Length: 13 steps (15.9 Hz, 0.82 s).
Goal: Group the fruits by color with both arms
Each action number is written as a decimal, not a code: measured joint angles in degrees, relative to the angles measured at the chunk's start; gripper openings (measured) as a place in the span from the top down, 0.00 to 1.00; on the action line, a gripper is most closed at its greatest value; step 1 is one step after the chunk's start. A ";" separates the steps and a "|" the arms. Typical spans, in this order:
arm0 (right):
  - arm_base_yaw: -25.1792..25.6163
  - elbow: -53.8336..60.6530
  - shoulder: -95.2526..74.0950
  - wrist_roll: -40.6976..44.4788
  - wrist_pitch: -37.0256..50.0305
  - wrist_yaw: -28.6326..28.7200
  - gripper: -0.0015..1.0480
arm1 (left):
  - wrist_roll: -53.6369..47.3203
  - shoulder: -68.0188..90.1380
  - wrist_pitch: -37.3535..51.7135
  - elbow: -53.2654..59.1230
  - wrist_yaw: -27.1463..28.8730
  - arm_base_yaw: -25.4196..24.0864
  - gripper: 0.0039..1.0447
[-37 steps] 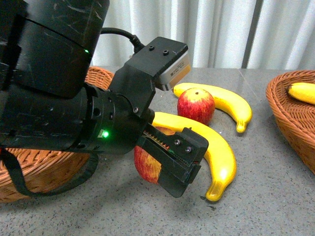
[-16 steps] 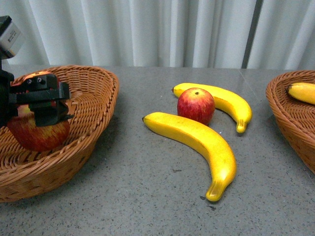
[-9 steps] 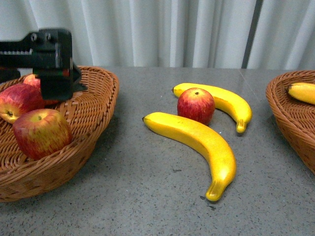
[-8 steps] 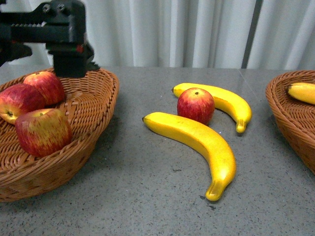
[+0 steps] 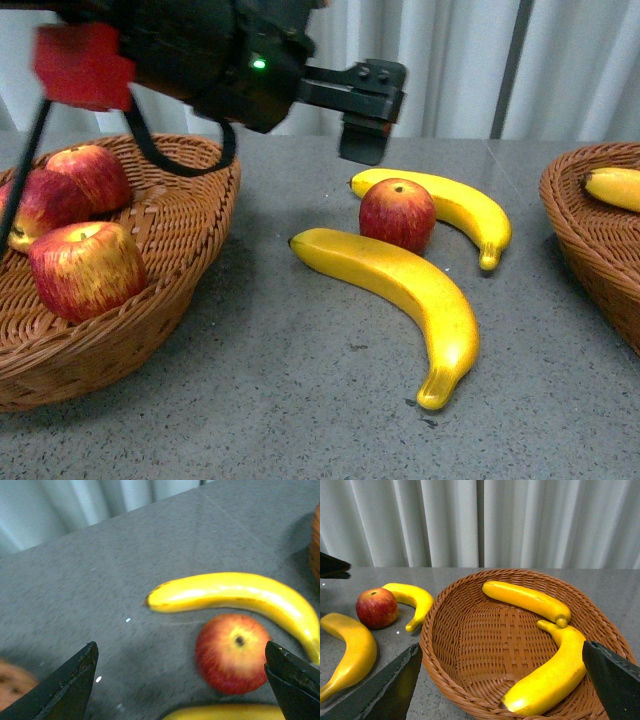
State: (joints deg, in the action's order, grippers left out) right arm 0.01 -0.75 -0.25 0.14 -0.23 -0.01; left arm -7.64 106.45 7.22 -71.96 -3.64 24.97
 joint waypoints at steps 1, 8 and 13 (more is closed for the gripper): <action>0.00 0.00 0.00 0.00 0.00 0.02 0.06 | -1.49 3.04 -1.18 -3.41 -1.97 1.42 0.06; 0.00 0.00 0.00 0.00 0.00 0.00 0.06 | -6.71 15.08 -2.82 -11.54 -5.25 3.32 0.06; 0.00 0.00 0.00 0.00 0.00 0.00 0.06 | -5.84 16.90 -3.23 -11.74 -5.88 3.32 0.16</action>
State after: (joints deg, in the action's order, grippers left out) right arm 0.01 -0.75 -0.25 0.14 -0.23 -0.01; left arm -13.47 123.35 3.99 -83.70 -9.52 28.29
